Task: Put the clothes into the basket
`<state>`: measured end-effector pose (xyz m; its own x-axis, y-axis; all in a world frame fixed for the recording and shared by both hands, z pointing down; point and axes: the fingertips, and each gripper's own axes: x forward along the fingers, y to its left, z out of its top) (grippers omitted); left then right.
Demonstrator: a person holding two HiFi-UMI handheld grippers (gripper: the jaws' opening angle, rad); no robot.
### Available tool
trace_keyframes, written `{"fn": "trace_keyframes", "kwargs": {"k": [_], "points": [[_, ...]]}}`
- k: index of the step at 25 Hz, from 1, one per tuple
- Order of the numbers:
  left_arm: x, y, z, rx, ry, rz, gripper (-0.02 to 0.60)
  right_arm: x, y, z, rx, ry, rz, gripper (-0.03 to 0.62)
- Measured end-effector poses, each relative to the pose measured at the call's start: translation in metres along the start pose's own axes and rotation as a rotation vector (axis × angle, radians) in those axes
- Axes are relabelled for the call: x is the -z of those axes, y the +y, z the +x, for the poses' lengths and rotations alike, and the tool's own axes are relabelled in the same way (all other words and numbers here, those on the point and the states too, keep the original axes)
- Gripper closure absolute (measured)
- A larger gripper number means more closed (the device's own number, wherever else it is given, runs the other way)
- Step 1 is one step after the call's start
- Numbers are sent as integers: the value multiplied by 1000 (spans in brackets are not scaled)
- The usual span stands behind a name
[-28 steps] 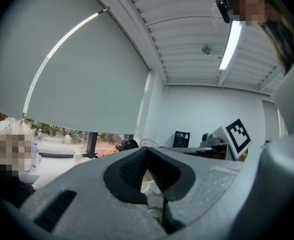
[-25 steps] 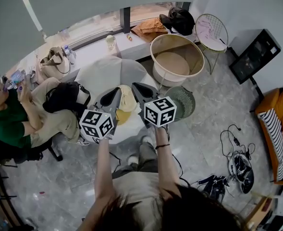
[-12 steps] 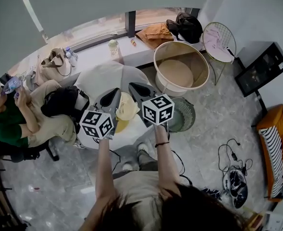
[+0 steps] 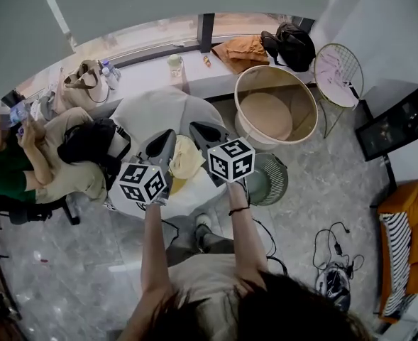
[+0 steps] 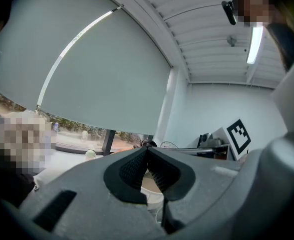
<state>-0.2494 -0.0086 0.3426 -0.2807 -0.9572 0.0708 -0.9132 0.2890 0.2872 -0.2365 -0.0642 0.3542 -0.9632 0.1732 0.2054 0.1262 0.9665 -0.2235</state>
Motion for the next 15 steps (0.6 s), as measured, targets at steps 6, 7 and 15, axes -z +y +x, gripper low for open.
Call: {"fn": "trace_keyframes", "kwargs": {"k": [6, 7, 15], "points": [[-9, 25, 10, -38, -8, -8, 571, -2, -14, 16, -14, 13, 1, 585], [-7, 29, 10, -42, -2, -12, 571, -2, -16, 20, -14, 15, 6, 585], [13, 49, 22, -46, 64, -40, 571, -4, -28, 49, -13, 4, 46, 585]]}}
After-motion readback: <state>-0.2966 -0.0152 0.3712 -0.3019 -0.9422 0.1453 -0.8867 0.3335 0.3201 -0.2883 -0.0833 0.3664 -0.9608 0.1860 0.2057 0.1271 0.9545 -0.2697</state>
